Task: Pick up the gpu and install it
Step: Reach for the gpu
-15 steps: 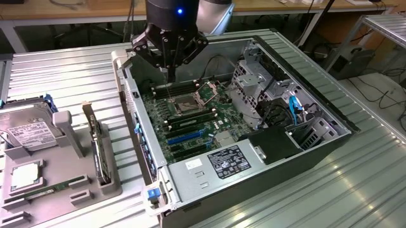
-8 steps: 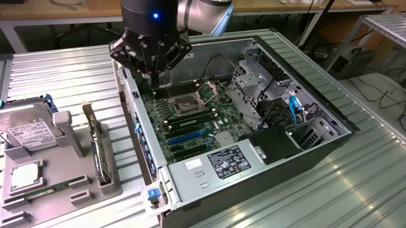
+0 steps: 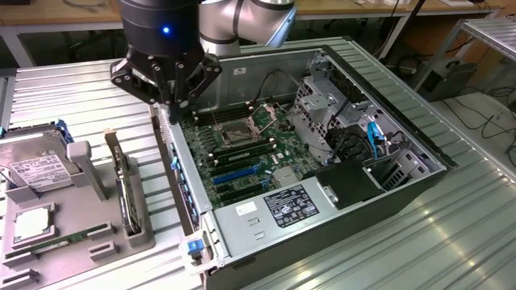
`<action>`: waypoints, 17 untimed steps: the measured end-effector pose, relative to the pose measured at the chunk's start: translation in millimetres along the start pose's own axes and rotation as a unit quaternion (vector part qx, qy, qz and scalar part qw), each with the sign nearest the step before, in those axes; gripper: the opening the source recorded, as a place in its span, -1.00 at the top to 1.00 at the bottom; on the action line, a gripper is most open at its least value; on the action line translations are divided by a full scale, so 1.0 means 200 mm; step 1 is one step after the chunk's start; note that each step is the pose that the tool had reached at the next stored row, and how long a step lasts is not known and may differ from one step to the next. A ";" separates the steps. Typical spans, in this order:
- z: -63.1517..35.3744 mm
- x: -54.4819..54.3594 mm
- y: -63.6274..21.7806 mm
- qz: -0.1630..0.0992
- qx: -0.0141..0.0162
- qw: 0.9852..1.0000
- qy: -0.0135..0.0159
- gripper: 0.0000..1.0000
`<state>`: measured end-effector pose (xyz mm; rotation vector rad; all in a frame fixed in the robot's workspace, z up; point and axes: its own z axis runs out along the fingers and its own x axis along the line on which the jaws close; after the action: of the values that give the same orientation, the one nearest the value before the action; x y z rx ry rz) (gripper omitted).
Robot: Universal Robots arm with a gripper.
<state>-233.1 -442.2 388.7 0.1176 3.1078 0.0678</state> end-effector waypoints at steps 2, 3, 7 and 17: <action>0.009 0.05 -0.011 0.000 0.000 1.000 0.000 0.79; 0.013 0.07 -0.015 0.000 0.000 1.000 0.000 0.79; 0.041 0.17 -0.030 0.000 0.000 1.000 0.000 0.79; 0.116 0.42 -0.052 0.000 0.000 1.000 0.000 0.79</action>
<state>-317.2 -445.1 362.7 0.1176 3.1079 0.0663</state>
